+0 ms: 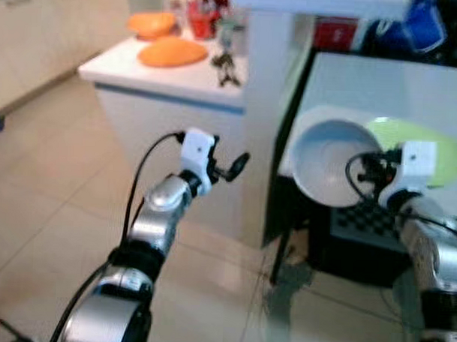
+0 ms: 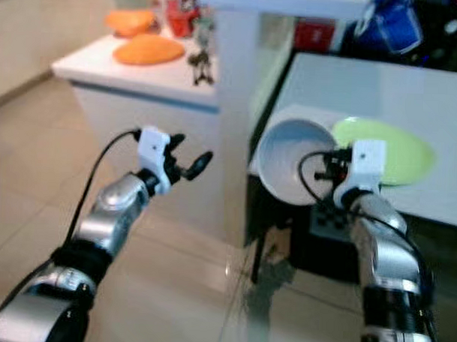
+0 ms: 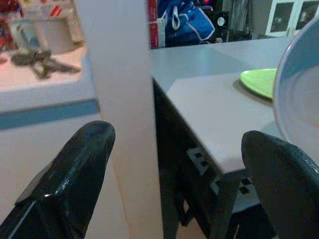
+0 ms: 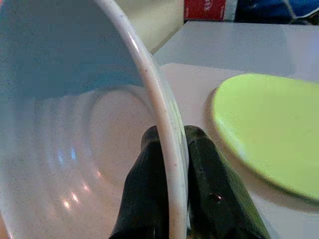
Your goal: Setting the table
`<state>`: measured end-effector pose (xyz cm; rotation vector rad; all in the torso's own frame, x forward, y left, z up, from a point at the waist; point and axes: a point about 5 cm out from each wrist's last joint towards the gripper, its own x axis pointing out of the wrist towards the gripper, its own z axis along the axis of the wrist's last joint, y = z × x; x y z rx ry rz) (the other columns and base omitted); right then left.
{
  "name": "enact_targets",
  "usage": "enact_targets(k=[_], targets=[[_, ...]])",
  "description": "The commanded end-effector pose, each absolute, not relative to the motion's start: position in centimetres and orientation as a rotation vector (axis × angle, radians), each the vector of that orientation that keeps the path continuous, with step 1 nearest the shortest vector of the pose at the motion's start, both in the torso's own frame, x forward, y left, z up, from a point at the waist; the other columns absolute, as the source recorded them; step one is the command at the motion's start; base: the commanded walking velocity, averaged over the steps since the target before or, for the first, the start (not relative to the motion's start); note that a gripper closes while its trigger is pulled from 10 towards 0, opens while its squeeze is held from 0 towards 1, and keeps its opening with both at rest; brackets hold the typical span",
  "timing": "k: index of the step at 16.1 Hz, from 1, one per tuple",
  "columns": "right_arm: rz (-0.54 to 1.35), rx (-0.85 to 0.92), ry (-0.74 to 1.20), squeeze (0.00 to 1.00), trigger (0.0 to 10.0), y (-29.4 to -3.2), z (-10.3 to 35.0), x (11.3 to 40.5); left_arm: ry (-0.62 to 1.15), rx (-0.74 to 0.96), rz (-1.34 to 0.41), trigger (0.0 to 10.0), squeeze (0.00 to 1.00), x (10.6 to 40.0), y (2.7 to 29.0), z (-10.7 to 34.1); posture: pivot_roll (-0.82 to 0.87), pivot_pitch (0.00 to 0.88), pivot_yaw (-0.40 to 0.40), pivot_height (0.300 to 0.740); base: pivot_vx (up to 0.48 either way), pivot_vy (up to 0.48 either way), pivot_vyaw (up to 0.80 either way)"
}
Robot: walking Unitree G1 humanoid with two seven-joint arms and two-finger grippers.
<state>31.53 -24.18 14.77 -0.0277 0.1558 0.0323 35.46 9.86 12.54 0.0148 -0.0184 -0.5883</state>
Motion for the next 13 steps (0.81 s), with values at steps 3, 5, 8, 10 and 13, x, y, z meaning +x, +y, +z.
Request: enact_targets(k=[3,5,8,10,13], targets=[[0.042,-0.038,0.108,0.00,0.0,-24.11,15.84,31.85,-0.035,0.030,-0.597,10.0,0.00,35.77,9.42,13.09,-0.08,0.000,0.091,0.740,0.409,-0.167,0.00],[0.047,-0.041,0.109,0.00,0.0,-24.03,15.82,31.83,-0.034,0.038,-0.602,10.0,0.00,35.80,9.21,13.10,-0.09,0.000,0.089,0.740,0.416,0.000,0.00],[0.049,-0.046,0.109,0.00,0.0,-24.17,15.94,31.85,-0.055,0.055,-0.593,10.0,0.00,35.74,9.15,13.16,-0.09,0.000,0.090,0.740,0.406,-0.174,0.00],[0.050,-0.049,0.109,0.00,0.0,-24.20,15.95,31.83,-0.052,0.064,-0.602,10.0,0.00,35.63,8.94,13.02,-0.09,0.000,0.087,0.740,0.000,0.000,0.00],[0.053,-0.051,0.113,0.00,0.0,-24.15,15.88,31.83,-0.069,0.072,-0.613,10.0,0.00,35.52,8.78,13.13,-0.09,0.000,0.086,0.740,0.000,-0.160,0.00]])
